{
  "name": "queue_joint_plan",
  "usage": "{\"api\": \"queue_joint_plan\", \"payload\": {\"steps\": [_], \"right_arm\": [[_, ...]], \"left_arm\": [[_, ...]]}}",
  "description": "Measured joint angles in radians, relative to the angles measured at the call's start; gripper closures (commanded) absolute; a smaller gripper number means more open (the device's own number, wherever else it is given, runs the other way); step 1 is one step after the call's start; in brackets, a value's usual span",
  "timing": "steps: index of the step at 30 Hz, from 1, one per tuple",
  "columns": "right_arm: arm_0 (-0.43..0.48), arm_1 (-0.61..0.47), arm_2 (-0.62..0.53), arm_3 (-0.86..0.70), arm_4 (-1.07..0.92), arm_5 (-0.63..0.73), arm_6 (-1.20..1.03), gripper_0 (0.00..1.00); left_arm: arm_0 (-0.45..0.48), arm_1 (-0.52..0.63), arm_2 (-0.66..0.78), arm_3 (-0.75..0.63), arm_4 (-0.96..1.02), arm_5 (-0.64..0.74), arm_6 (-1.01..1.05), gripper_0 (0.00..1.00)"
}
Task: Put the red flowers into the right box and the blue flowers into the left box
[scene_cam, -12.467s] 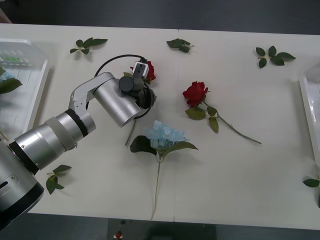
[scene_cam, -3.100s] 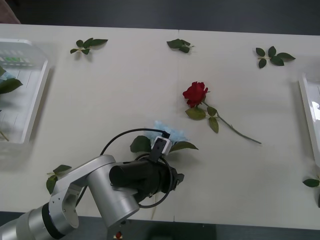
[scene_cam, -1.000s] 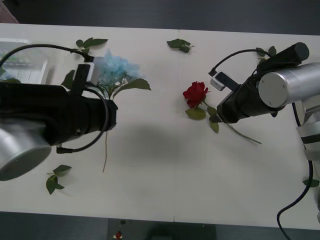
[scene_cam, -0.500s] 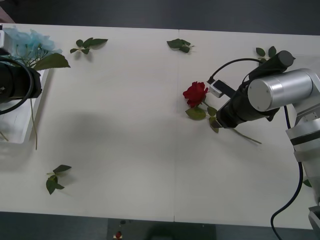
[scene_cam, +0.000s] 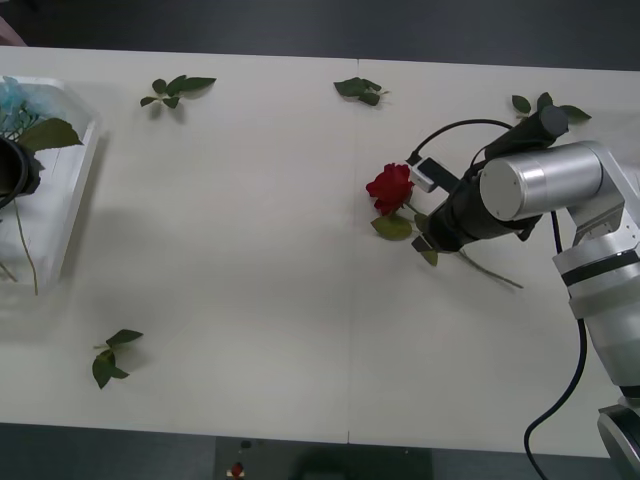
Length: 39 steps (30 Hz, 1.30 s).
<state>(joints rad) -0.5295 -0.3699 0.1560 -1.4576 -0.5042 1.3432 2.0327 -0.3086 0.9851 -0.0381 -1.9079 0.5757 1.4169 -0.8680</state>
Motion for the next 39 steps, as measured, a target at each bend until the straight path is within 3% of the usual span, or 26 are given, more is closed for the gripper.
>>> {"api": "queue_joint_plan", "payload": {"steps": [12, 17, 19, 21, 23, 25, 27, 28, 30, 33, 35, 39], "right_arm": [[-0.024, 0.000, 0.000, 0.085, 0.028, -0.040, 0.000, 0.00], [-0.024, 0.001, 0.000, 0.087, 0.042, -0.040, 0.000, 0.07], [-0.024, 0.001, 0.001, 0.093, 0.042, -0.040, 0.000, 0.07], [-0.024, 0.005, 0.001, 0.104, 0.042, -0.052, 0.000, 0.08], [-0.024, 0.009, 0.002, 0.112, 0.042, -0.065, 0.000, 0.08], [-0.024, 0.014, 0.002, 0.115, 0.042, -0.064, 0.000, 0.13], [-0.024, 0.019, 0.003, 0.115, 0.043, -0.064, 0.000, 0.25], [-0.024, 0.021, 0.004, 0.115, 0.043, -0.064, 0.000, 0.39], [-0.024, 0.021, 0.014, 0.115, 0.043, -0.065, 0.000, 0.50], [-0.024, 0.021, 0.035, 0.119, 0.043, -0.068, 0.000, 0.56], [-0.024, 0.021, 0.046, 0.130, 0.044, -0.081, 0.000, 0.66], [-0.024, 0.021, 0.050, 0.145, 0.044, -0.086, -0.001, 0.78]], "left_arm": [[0.000, 0.013, -0.101, 0.201, -0.147, -0.271, -0.040, 1.00], [0.000, 0.013, -0.149, 0.276, -0.183, -0.367, -0.040, 1.00], [0.000, 0.013, -0.154, 0.292, -0.183, -0.384, -0.040, 0.94], [0.000, 0.013, -0.155, 0.295, -0.187, -0.386, -0.040, 0.78], [0.000, 0.013, -0.155, 0.295, -0.197, -0.386, -0.040, 0.69], [0.000, 0.013, -0.155, 0.296, -0.201, -0.386, -0.040, 0.58], [0.000, 0.013, -0.155, 0.298, -0.201, -0.386, -0.040, 0.52], [0.000, 0.013, -0.155, 0.300, -0.203, -0.386, -0.040, 0.47], [0.000, 0.013, -0.155, 0.301, -0.214, -0.386, -0.040, 0.42], [0.000, 0.013, -0.154, 0.301, -0.220, -0.386, -0.040, 0.38], [0.000, 0.013, -0.153, 0.301, -0.220, -0.386, -0.040, 0.34], [0.000, 0.013, -0.136, 0.295, -0.217, -0.386, -0.040, 0.26]]}}
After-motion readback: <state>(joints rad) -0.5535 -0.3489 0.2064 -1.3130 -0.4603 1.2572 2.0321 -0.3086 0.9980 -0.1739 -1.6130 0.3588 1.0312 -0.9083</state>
